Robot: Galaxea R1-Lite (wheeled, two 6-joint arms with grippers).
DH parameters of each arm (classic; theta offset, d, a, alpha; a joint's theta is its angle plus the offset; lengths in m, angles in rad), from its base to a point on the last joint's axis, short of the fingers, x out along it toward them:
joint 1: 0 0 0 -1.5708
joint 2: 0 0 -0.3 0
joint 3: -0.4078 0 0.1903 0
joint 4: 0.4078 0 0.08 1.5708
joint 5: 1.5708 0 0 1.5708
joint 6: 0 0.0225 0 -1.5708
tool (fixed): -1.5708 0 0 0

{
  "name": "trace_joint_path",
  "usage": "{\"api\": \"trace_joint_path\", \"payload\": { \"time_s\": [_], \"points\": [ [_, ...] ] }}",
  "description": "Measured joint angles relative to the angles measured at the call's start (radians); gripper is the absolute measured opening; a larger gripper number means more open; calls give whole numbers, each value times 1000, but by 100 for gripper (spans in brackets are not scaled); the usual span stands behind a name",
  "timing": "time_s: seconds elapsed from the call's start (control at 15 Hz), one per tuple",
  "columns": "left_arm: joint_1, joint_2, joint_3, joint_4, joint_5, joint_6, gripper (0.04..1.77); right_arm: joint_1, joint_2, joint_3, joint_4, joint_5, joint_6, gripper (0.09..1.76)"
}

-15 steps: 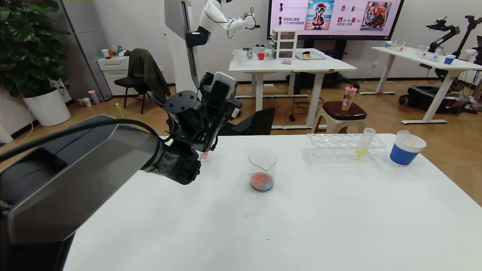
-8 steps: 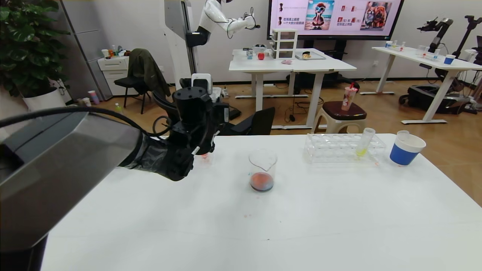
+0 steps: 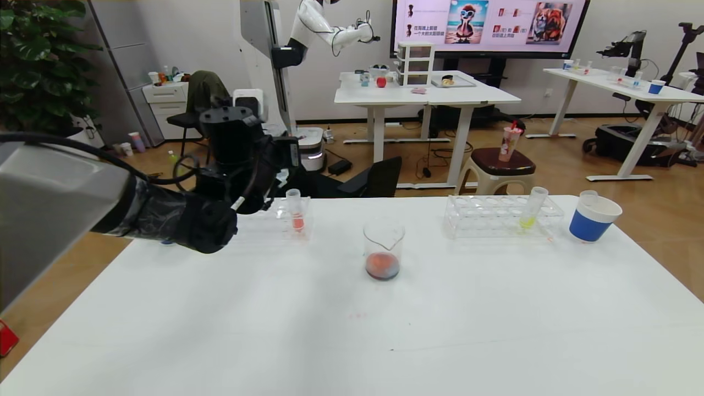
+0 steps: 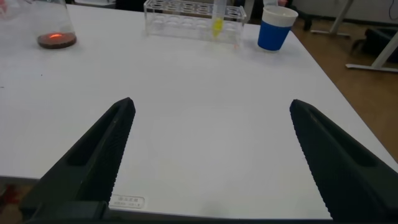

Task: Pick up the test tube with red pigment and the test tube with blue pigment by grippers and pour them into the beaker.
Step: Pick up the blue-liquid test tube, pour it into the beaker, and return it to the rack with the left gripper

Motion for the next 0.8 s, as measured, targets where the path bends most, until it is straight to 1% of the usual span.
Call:
{"api": "trace_joint_path", "payload": {
  "time_s": [0.07,0.33,0.4,0.53,0.67,0.8],
  "points": [
    [40,-15,14,1,-20,4,52,0,0,0,0,0,0,174],
    [270,-76,102,4,-145,7,52,0,0,0,0,0,0,174],
    [331,-87,124,2,-178,2,52,0,0,0,0,0,0,174],
    [426,-99,148,2,-229,-28,52,0,0,0,0,0,0,174],
    [497,-99,156,2,-278,-45,52,0,0,0,0,0,0,174],
    [537,-84,156,-1,-300,-46,52,0,0,0,0,0,0,174]
  ]
}}
